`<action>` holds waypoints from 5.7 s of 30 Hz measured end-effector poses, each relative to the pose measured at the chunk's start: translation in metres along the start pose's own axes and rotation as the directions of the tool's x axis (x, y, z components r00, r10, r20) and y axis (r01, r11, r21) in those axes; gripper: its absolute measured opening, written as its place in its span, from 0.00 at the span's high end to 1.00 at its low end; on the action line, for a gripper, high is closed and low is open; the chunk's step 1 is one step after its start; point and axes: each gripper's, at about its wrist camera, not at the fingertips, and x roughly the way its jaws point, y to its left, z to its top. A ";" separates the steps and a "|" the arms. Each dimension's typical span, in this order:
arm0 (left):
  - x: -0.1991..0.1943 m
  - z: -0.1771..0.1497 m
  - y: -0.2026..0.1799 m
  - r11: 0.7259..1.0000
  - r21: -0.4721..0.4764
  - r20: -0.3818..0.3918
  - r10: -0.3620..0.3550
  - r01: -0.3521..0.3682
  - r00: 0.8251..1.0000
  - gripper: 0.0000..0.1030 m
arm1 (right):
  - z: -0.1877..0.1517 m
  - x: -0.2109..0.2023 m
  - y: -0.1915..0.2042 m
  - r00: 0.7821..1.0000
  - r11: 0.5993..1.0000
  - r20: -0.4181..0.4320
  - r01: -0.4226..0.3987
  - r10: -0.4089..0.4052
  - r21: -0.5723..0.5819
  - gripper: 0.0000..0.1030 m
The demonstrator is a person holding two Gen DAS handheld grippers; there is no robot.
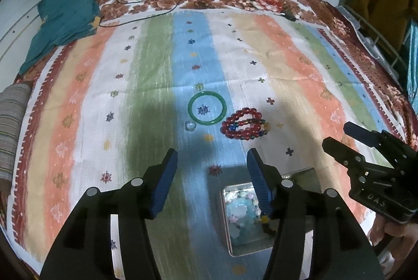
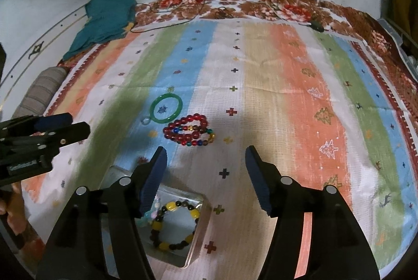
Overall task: Organize jewelry
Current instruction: 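Open left tool over the tin while right tool releases black-yellow bracelet inside, then move left tool to the silver ring while right tool reaches the red bracelets, then grasp silver ring with left tool while right tool grasps red bead bracelet, then carry ring and red bracelet to the tin and open both tools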
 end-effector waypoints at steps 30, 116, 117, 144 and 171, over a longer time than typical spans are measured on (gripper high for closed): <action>0.069 0.019 0.023 0.998 0.036 -0.104 0.052 -0.048 0.993 0.44 | 0.027 0.066 -0.006 0.996 1.000 -0.093 0.008 -0.011 -0.030 0.33; 0.094 0.032 0.015 0.991 0.127 -0.147 0.069 -0.051 0.987 0.82 | 0.045 0.089 0.020 0.995 0.993 -0.096 -0.013 0.002 -0.115 0.86; 0.091 0.032 0.015 0.991 0.123 -0.141 0.066 -0.049 0.988 0.82 | 0.045 0.086 0.019 0.996 0.994 -0.094 -0.011 0.000 -0.110 0.86; 0.039 0.017 -0.011 0.992 0.126 -0.057 0.030 -0.022 0.998 0.82 | 0.041 0.018 0.008 1.000 0.998 0.011 -0.020 0.021 -0.058 0.86; -0.013 0.000 -0.038 0.988 0.140 0.021 -0.072 0.068 0.997 0.82 | 0.014 -0.029 0.017 0.998 0.996 0.059 -0.007 0.012 -0.087 0.86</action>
